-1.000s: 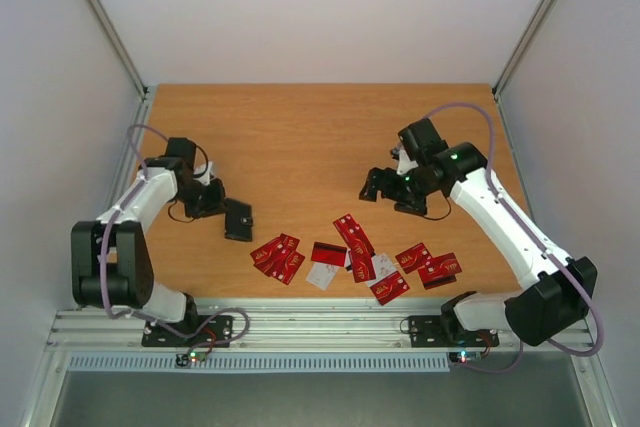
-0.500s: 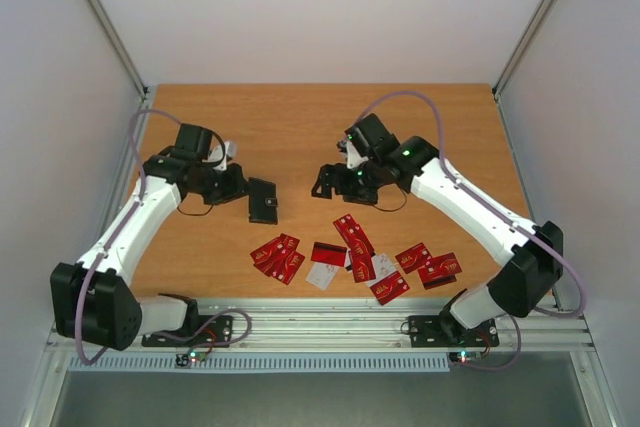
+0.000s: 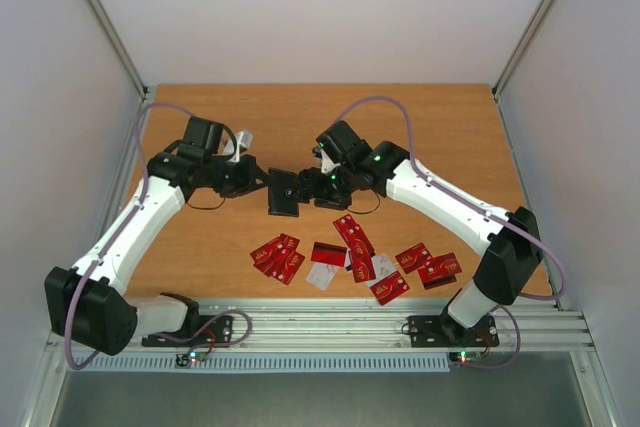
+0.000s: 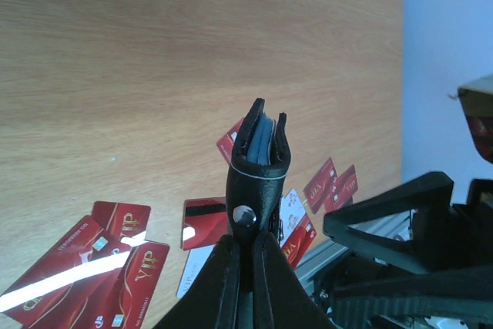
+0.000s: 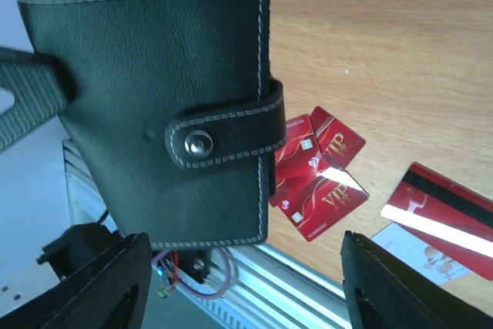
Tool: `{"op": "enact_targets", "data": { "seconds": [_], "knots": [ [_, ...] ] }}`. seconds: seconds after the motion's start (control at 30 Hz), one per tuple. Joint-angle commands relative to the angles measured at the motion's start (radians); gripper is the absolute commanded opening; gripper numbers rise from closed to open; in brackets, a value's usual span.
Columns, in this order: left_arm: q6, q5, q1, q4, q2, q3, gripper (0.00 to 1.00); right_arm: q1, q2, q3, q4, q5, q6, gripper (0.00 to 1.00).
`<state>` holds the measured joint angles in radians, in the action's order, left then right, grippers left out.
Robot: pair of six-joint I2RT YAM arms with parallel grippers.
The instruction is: Put the credit cards into the card holder
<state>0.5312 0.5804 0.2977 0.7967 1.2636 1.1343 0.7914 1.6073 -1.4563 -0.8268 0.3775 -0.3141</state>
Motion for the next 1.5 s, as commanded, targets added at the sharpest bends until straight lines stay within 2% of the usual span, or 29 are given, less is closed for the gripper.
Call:
{"op": "enact_targets", "data": {
  "seconds": [0.0,0.1,0.33,0.9,1.23,1.37,1.47],
  "knots": [
    [0.015,0.046,0.023,-0.056,-0.010,0.045,0.00,0.005,0.026,-0.045,0.026,0.033,-0.012,0.65],
    [0.014,0.059,0.030,-0.067,-0.007,0.048,0.00,0.005,0.035,-0.053,0.021,0.035,-0.009,0.58],
    [0.007,0.094,0.051,-0.091,-0.002,0.055,0.00,0.005,0.054,-0.089,-0.007,0.019,0.003,0.53],
    [0.030,0.132,0.081,-0.149,-0.014,0.069,0.00,0.005,0.059,-0.076,-0.075,-0.049,0.015,0.28],
    [0.020,0.187,0.083,-0.166,-0.022,0.049,0.00,0.005,0.063,-0.086,-0.085,-0.078,0.028,0.11],
    [0.017,0.204,0.083,-0.167,-0.022,0.048,0.00,0.005,0.065,-0.095,-0.097,-0.087,0.035,0.02],
    [0.015,0.209,0.083,-0.167,-0.022,0.048,0.00,0.005,0.066,-0.105,-0.109,-0.095,0.044,0.01]
  ]
}}
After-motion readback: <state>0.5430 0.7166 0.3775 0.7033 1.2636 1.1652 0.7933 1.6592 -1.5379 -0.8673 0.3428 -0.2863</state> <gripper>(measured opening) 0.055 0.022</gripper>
